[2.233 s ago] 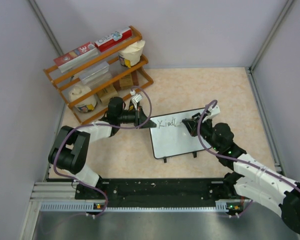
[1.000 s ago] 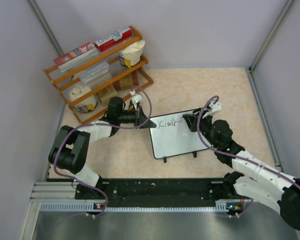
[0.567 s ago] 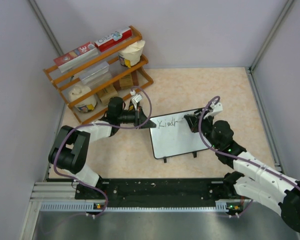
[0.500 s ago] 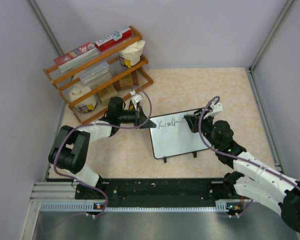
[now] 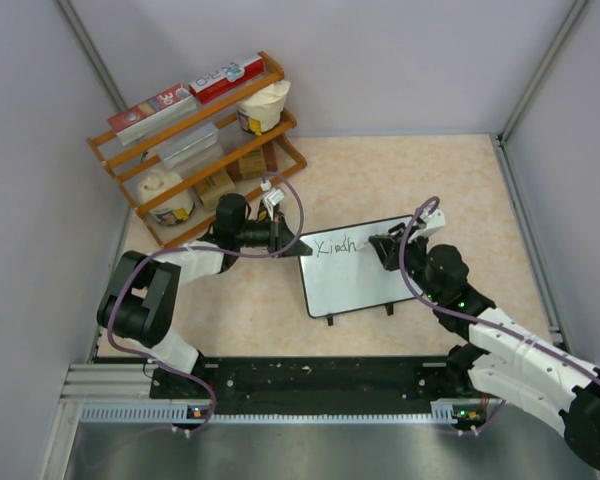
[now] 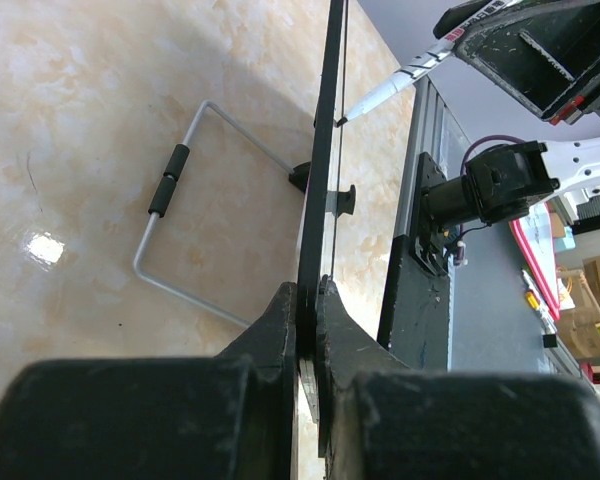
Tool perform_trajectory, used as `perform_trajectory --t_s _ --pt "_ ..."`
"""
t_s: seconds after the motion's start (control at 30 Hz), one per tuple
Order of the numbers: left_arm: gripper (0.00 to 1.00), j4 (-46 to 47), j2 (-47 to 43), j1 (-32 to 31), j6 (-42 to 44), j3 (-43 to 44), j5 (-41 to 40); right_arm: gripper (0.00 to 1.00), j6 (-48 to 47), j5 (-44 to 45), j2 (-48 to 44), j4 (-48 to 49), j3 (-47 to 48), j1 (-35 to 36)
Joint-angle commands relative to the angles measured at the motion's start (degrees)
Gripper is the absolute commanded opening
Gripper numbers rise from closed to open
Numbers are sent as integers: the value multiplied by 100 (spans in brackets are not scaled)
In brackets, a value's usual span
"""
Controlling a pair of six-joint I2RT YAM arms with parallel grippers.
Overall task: Write a sentence on the whiteboard
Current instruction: Write on the whiteboard with the whiteboard.
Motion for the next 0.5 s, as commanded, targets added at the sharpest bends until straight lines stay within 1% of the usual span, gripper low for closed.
perform_trajectory --t_s 0.0,0.1,0.23,0.47 --pt "0 -258 173 -29 737 -5 -233 0 -31 -7 -199 -18 35 29" --pt "0 -275 173 -29 754 4 -233 0 66 -42 -454 61 97 20" --pt "0 -284 173 -29 772 4 -224 0 181 134 -692 167 123 29" --pt "0 -311 182 -29 781 22 -233 0 75 231 -218 211 255 20"
